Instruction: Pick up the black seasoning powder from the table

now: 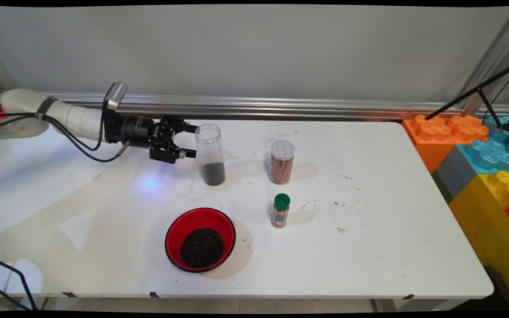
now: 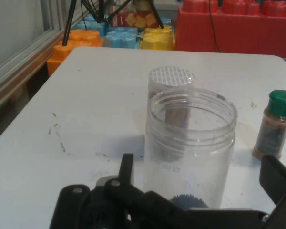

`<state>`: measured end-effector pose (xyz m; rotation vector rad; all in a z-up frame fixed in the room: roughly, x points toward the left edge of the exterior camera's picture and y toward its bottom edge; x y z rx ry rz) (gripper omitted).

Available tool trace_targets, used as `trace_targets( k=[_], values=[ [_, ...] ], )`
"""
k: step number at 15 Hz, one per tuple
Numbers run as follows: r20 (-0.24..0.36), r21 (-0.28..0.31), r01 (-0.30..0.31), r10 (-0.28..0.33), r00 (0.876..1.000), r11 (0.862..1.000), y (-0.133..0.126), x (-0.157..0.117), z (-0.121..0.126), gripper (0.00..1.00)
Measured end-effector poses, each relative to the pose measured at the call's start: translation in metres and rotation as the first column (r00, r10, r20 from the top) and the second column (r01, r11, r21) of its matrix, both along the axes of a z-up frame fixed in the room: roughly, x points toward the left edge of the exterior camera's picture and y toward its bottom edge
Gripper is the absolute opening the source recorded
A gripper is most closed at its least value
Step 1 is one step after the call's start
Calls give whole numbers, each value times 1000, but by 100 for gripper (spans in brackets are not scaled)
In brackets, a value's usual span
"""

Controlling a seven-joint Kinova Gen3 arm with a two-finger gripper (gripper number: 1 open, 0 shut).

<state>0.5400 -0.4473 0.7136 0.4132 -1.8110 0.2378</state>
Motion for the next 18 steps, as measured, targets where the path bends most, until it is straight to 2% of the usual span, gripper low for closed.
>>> trace_targets(
  k=[18],
  values=[
    [-10, -25, -26, 25, 1000, 999, -15, -37, -15, 100]
  ],
)
